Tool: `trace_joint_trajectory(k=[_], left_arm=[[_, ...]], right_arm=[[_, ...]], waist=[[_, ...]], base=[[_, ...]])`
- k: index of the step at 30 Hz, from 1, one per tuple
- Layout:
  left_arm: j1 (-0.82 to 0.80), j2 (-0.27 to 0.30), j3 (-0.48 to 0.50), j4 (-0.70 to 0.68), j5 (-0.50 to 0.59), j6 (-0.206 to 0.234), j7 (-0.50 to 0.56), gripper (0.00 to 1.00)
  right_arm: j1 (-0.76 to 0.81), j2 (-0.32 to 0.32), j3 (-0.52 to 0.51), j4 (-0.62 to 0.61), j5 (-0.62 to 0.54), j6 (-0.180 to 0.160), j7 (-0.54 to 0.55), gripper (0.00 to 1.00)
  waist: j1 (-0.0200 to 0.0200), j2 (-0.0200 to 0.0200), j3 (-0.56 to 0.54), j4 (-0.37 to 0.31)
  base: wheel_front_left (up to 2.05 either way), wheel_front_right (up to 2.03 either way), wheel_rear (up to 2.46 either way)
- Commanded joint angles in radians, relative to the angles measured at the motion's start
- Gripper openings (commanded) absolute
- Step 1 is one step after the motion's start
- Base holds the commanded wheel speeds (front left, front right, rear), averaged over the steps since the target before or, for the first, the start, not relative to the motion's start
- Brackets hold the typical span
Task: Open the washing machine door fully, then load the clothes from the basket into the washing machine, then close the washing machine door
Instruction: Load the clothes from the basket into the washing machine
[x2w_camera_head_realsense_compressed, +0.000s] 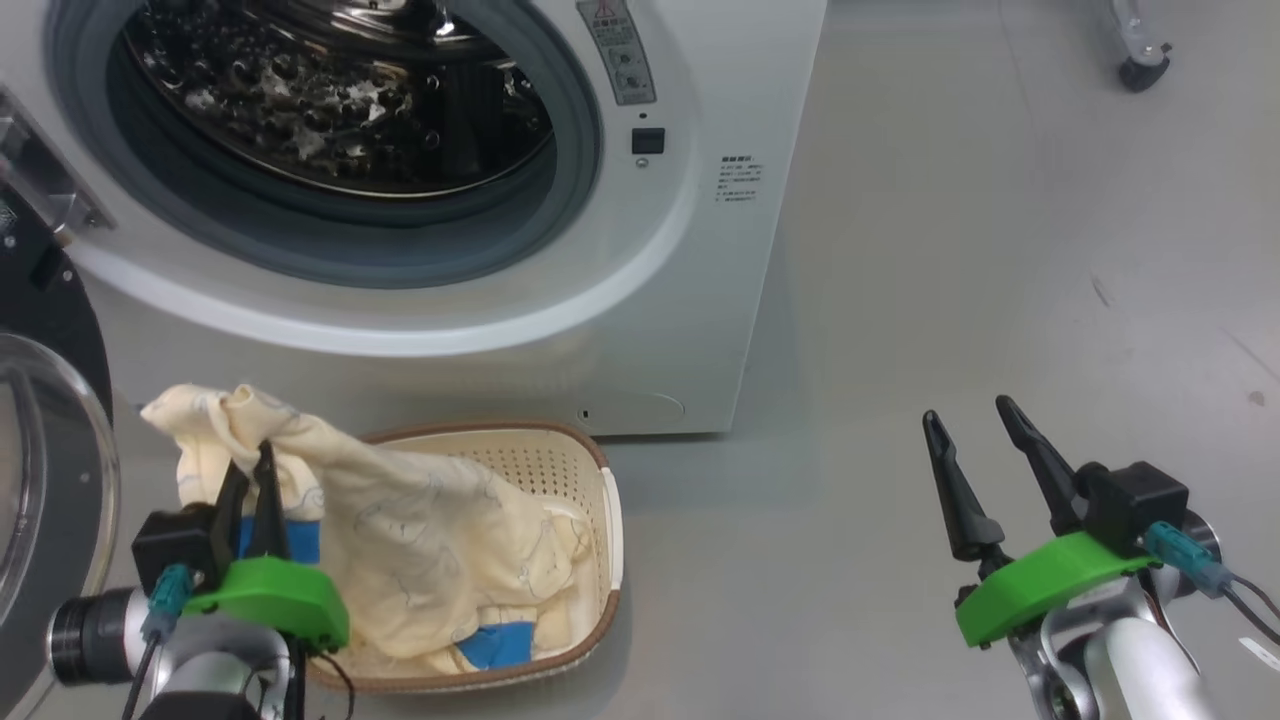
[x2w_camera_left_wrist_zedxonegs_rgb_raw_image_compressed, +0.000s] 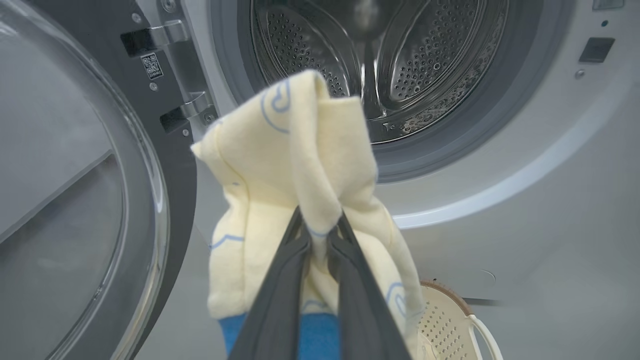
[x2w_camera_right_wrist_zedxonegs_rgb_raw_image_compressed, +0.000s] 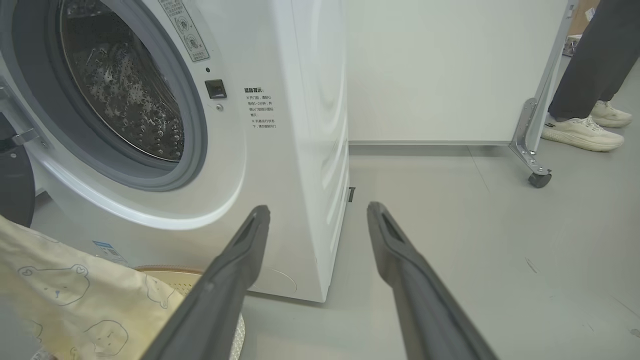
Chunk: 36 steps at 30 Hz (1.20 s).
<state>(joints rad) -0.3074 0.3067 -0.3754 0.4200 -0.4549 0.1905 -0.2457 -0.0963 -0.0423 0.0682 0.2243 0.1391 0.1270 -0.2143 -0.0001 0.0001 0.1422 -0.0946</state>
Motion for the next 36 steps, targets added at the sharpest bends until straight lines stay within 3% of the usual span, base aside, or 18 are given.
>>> trace_joint_trajectory(k=[1, 15, 36], left_arm=[[-0.001, 0.045, 0.042, -0.056, 0.008, 0.016, 0.000, 0.00], [0.174, 0.072, 0.022, -0.243, 0.008, 0.089, 0.074, 0.00], [0.185, 0.084, 0.001, -0.286, 0.011, 0.109, 0.103, 0.00]], right_arm=[[0.001, -0.008, 0.014, -0.042, -0.010, 0.004, 0.009, 1.00], [0.094, -0.008, 0.003, -0.101, -0.012, 0.004, 0.058, 1.00], [0.108, -0.008, 0.010, -0.121, -0.011, 0.004, 0.074, 1.00]], waist=[[0.0001, -0.0001, -0.039, 0.010], [0.0001, -0.0001, -0.147, 0.036], [0.0001, -0.0001, -0.145, 0.036]], base=[[0.00, 0.00, 0.00], [0.00, 0.00, 0.00], [0.00, 0.00, 0.00]])
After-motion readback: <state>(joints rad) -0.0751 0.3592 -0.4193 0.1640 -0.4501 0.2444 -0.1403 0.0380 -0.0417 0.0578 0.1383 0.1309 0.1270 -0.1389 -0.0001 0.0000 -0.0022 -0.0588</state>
